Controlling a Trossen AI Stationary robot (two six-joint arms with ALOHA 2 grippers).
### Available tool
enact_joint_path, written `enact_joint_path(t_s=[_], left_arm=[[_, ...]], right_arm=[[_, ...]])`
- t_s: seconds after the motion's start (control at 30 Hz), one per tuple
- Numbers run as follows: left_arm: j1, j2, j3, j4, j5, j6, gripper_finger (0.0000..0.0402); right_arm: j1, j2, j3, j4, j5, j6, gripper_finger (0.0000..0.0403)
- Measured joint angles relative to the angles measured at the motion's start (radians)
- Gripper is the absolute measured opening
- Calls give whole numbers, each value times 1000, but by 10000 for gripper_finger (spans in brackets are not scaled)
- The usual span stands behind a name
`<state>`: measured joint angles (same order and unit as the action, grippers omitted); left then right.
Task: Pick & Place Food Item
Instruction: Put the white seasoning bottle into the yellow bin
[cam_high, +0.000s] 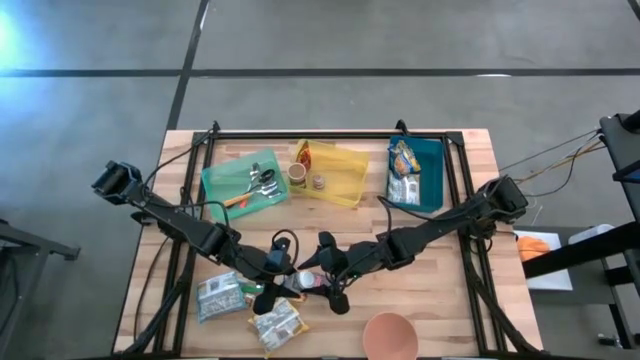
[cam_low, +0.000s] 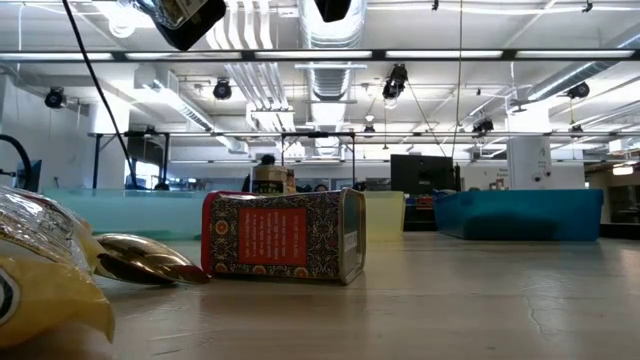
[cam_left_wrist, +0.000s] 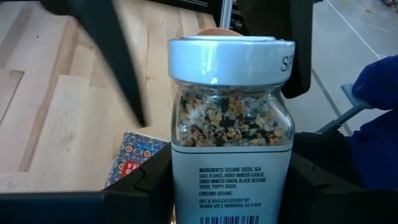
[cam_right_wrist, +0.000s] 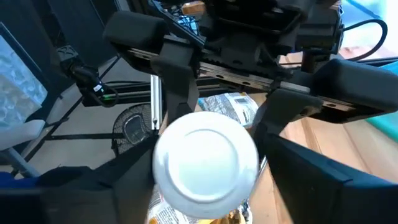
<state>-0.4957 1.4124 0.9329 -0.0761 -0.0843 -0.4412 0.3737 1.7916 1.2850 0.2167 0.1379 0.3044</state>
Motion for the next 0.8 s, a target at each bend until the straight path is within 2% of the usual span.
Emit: enact_joint_path(t_s=[0.17, 0.5, 0.57, 0.8], left_arm=[[1, 0, -1, -3, -3, -5, 190], [8, 0, -2, -2, -14, -23, 190], [11, 0, -2, -2, -14, -42, 210], [14, -4, -2, 1, -29, -92, 323]], right_arm=[[2, 0, 0, 1, 12, -4, 203], [2, 0, 0, 4, 31, -6, 201], [2, 0, 0, 4, 34, -5, 201], [-3, 0, 0, -9, 55, -2, 201]])
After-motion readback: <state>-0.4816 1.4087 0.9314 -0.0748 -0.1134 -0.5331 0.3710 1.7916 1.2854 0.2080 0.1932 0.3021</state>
